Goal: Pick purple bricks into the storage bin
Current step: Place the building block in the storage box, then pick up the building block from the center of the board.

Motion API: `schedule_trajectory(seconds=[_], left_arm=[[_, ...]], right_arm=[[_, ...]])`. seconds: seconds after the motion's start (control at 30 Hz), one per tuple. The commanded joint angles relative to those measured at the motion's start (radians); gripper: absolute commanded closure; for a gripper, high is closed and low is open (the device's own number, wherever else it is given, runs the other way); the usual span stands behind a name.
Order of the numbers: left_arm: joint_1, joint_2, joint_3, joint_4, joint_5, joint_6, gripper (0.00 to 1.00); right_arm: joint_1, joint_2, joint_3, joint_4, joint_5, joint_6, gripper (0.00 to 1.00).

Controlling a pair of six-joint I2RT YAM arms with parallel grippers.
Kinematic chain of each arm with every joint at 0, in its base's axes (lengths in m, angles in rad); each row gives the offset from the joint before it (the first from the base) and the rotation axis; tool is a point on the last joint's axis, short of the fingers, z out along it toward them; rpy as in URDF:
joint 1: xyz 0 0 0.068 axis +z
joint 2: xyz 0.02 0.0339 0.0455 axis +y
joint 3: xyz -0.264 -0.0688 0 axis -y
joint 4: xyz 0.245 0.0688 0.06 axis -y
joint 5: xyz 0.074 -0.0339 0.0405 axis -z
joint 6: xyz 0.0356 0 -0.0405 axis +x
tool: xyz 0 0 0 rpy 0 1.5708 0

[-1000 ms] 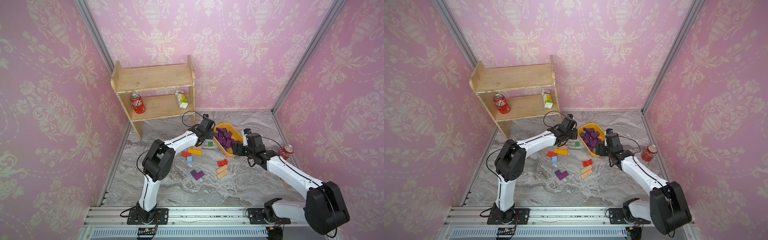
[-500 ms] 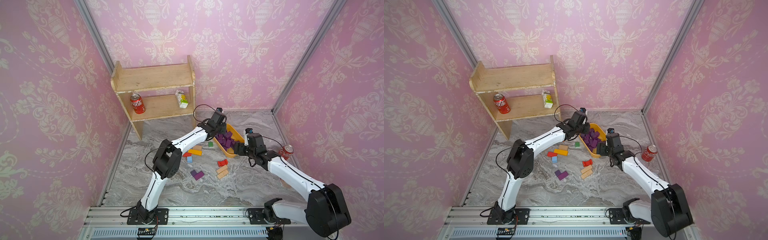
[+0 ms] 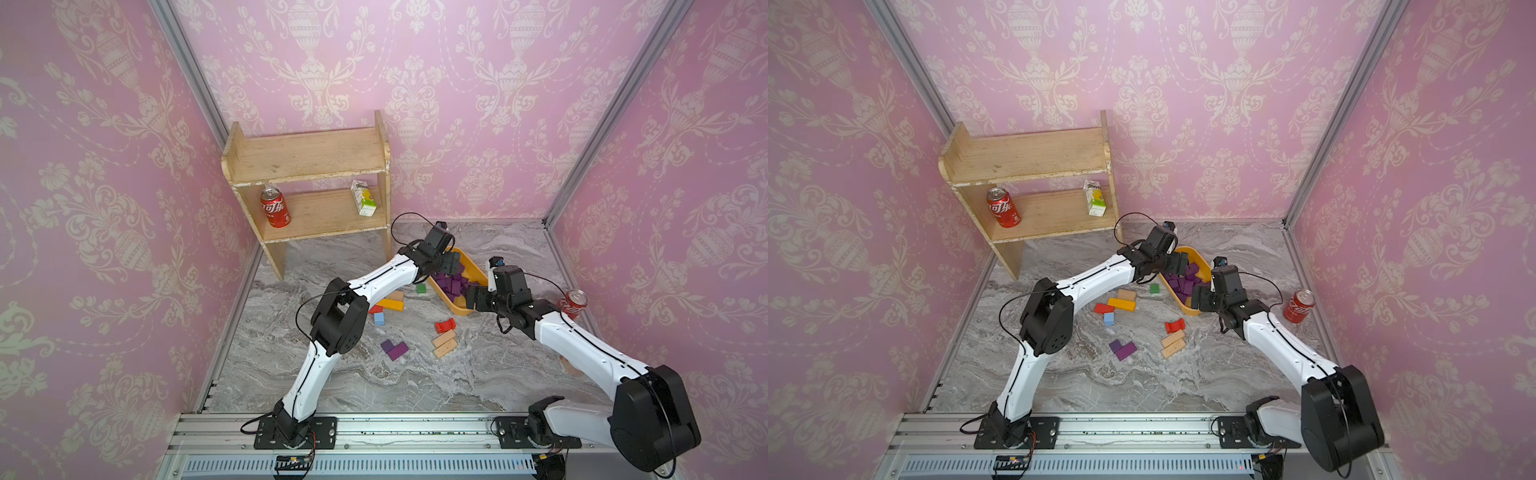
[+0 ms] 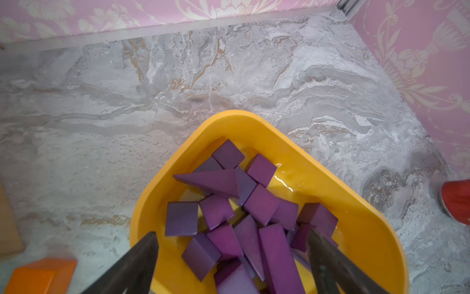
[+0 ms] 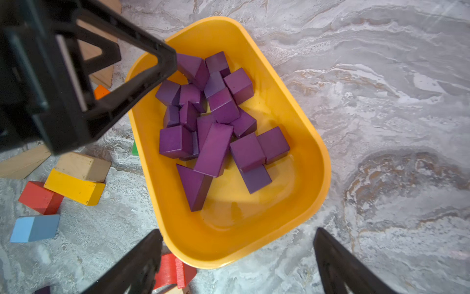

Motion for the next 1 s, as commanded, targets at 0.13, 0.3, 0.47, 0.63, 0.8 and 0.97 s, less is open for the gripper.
schedule_trajectory(seconds=[0.13,0.3,0.47,0.63,0.8,0.97], left_arm=[[0.014,-0.416,-0.425,0.171,-0.226,0.08,0.01],[0.054,-0.586,-0.62,0.16,-0.279,0.088,0.01],[0.061,-0.722,-0.721,0.065,-0.367,0.08,0.01],[0.064,-0.901,-0.859,0.049,-0.449,0.016,0.01],[0.068,-1.002,-0.921,-0.046,-0.441,-0.033,0.01],[0.069,-1.092,-0.995,-0.091,-0.413,-0.06,0.01]], right_arm=[[-0.005,0.039,0.025,0.011,-0.148,-0.001,0.08],[0.016,0.008,0.012,0.038,-0.177,-0.008,0.08],[0.101,0.035,0.049,0.028,-0.185,-0.044,0.08],[0.183,0.105,0.09,0.014,-0.227,-0.058,0.08],[0.245,0.158,0.094,0.023,-0.334,-0.039,0.15],[0.356,0.202,0.088,0.01,-0.383,-0.07,0.22]])
